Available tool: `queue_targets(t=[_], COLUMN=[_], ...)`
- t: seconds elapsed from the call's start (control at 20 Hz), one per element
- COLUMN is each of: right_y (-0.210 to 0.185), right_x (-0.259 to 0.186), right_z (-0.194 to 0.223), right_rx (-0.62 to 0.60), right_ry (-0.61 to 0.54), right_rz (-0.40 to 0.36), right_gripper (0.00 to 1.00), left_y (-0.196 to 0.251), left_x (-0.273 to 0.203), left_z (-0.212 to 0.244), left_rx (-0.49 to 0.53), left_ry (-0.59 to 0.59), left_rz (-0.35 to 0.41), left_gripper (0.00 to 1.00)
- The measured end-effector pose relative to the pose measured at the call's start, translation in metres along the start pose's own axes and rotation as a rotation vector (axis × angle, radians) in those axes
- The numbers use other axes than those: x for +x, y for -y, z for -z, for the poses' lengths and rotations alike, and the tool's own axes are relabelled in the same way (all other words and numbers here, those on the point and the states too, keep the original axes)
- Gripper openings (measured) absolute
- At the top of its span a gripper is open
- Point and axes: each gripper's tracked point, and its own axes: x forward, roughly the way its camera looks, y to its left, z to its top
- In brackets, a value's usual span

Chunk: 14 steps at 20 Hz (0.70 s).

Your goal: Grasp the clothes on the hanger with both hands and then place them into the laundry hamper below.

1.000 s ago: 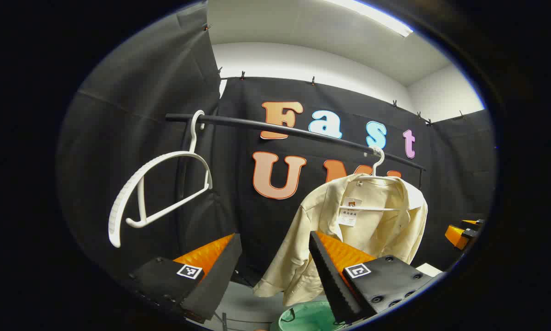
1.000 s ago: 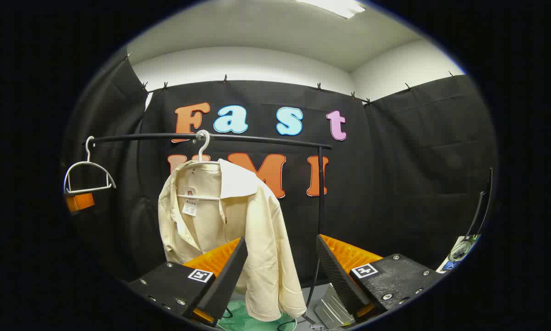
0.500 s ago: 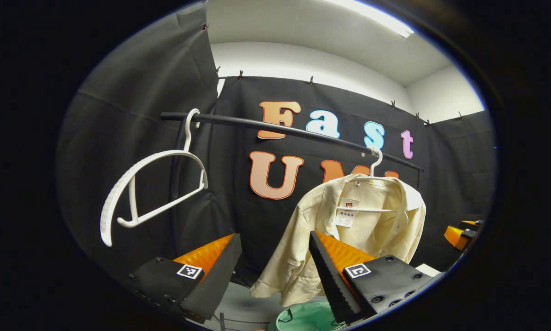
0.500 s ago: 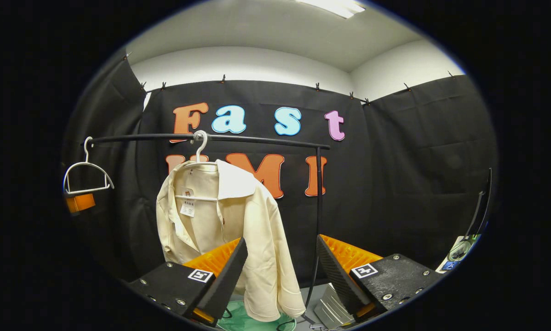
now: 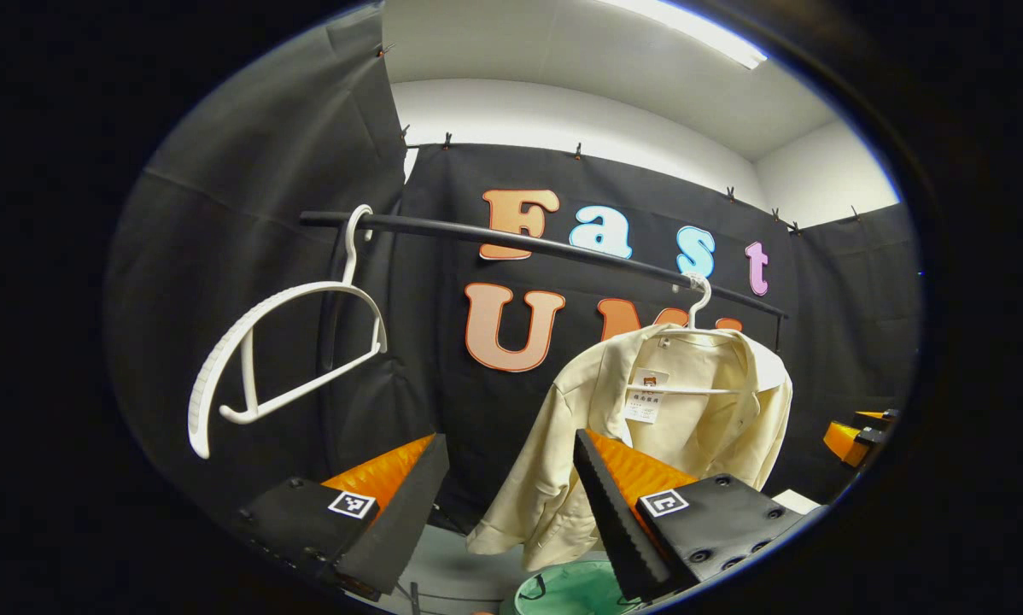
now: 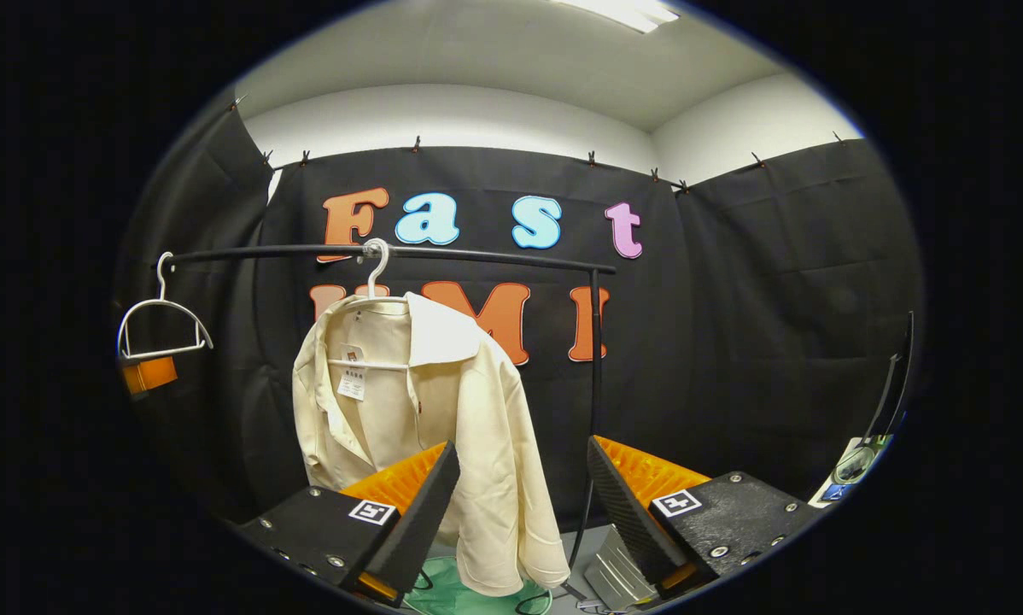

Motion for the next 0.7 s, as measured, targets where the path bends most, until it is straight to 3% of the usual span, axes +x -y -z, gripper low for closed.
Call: queue_targets(t=[0.05,0.4,0.45,0.55,0.6,0.7], right_y=[-0.001,-0.019,-0.023,-0.039,-0.050,-0.064], right_x=[0.000,0.012,0.016,0.027,0.032,0.042], right_z=[0.000,0.008,0.008,0.009,0.012,0.025], right_rx=[0.001,0.027,0.033,0.042,0.036,0.015], right_ry=[-0.002,-0.018,-0.020,-0.019,-0.029,-0.053], right_rz=[0.000,-0.012,-0.015,-0.038,-0.057,-0.071], right_gripper=[0.94,0.93,0.93,0.93,0.93,0.94], left_y=[0.000,-0.007,-0.009,-0.011,-0.013,-0.014], left_x=[-0.002,-0.002,-0.002,-0.001,0.000,-0.001], left_z=[0.001,0.006,0.006,0.008,0.009,0.013], left_rx=[0.002,0.009,0.009,0.010,0.010,0.011], left_ry=[-0.001,-0.010,-0.011,-0.011,-0.012,-0.016], left_rz=[-0.002,-0.016,-0.018,-0.023,-0.027,-0.029], left_gripper=[0.93,1.00,0.96,1.00,0.93,0.96])
